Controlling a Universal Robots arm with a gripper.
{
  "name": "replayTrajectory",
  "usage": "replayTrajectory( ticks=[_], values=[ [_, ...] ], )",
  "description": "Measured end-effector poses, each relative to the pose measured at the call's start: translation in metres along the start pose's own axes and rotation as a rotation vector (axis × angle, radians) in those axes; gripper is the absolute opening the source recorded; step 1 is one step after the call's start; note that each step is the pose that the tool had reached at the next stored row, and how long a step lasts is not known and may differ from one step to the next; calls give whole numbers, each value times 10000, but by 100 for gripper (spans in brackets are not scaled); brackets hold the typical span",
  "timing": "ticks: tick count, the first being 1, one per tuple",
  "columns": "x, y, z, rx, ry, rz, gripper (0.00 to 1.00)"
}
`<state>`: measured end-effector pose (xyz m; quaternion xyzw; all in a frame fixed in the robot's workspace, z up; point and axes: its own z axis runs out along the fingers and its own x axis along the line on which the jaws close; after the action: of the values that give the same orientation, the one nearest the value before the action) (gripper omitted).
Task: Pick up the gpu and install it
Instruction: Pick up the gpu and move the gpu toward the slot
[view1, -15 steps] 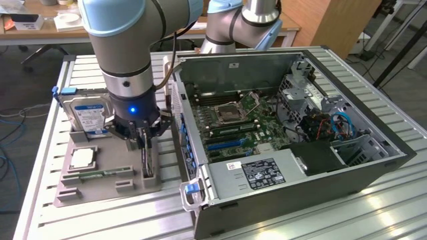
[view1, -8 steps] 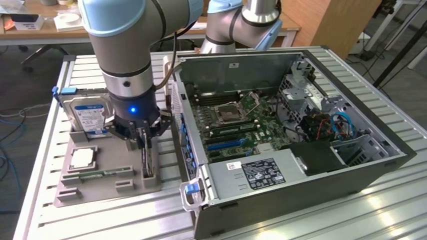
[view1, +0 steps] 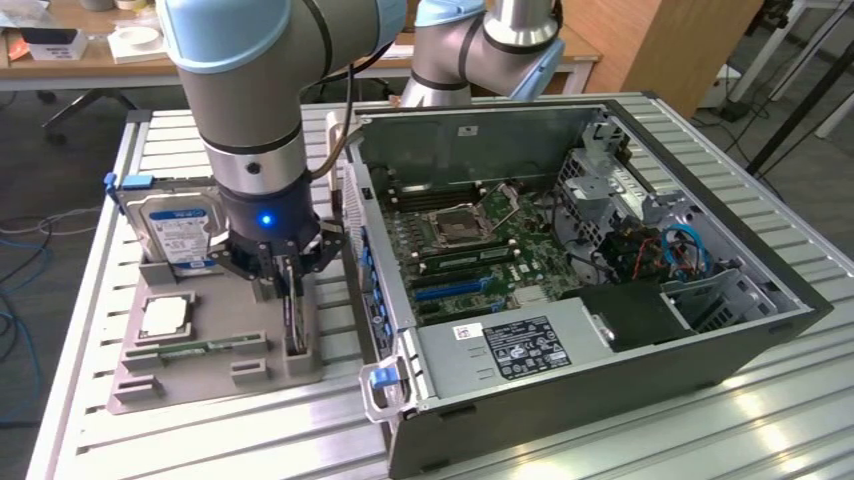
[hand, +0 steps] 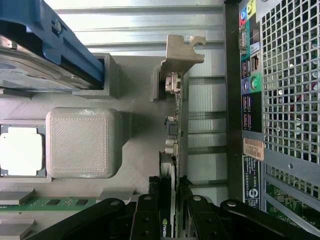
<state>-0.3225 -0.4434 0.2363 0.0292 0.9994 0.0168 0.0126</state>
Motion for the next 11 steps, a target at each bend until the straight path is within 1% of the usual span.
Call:
replayTrajectory(
  ticks=[11],
  values=[
    [-3, 0, -1, -1, 6, -97, 26]
  ],
)
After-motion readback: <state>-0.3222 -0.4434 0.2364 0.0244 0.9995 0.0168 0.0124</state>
